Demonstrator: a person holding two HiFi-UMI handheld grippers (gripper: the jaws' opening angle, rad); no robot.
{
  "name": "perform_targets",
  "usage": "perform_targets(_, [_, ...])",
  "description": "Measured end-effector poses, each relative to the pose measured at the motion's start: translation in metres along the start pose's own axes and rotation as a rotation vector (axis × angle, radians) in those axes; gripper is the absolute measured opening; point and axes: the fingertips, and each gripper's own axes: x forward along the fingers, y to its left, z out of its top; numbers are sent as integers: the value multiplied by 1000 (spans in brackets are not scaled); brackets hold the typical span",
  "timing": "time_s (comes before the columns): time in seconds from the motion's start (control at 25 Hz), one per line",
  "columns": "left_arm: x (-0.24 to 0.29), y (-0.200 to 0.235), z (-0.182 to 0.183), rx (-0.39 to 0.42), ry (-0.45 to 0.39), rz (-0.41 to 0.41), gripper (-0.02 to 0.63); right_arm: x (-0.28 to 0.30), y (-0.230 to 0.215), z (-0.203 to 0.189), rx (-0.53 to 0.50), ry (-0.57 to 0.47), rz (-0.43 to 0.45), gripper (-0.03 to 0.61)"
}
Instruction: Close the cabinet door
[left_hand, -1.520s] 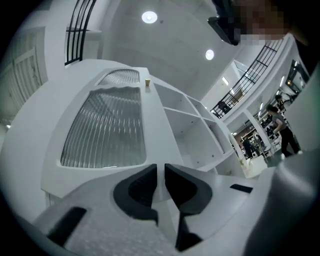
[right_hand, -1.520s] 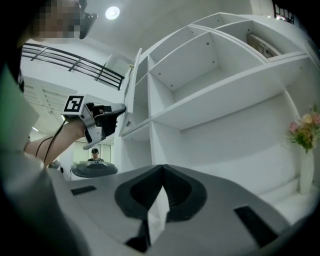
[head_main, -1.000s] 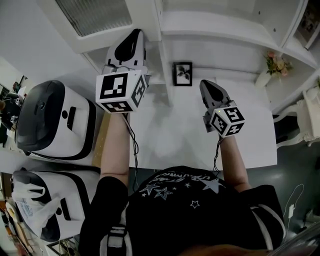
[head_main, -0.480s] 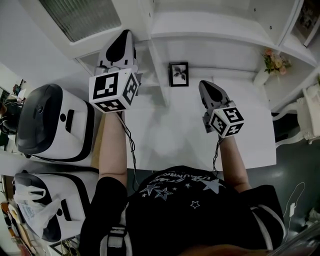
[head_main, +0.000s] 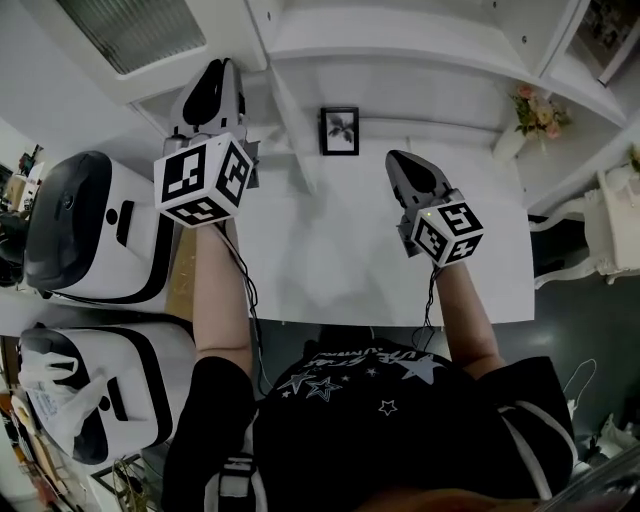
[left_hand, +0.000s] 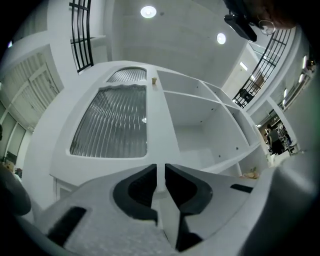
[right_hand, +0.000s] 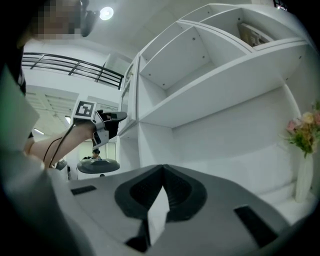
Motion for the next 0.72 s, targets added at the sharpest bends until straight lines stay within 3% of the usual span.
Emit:
perform_targets(0.32, [-81,-27,-31,-76,49,-37,61,-48,26,-17,-21,35,-53,6])
perform_targets(0.56, [-177,-40,-63,-148,152,-81,61,-102,88,-34,-47,60,-99,6])
perform_targets(0.72, [-243,-57,-80,-143,239,-133,60,-149,137,-47,-55,68,-130,6])
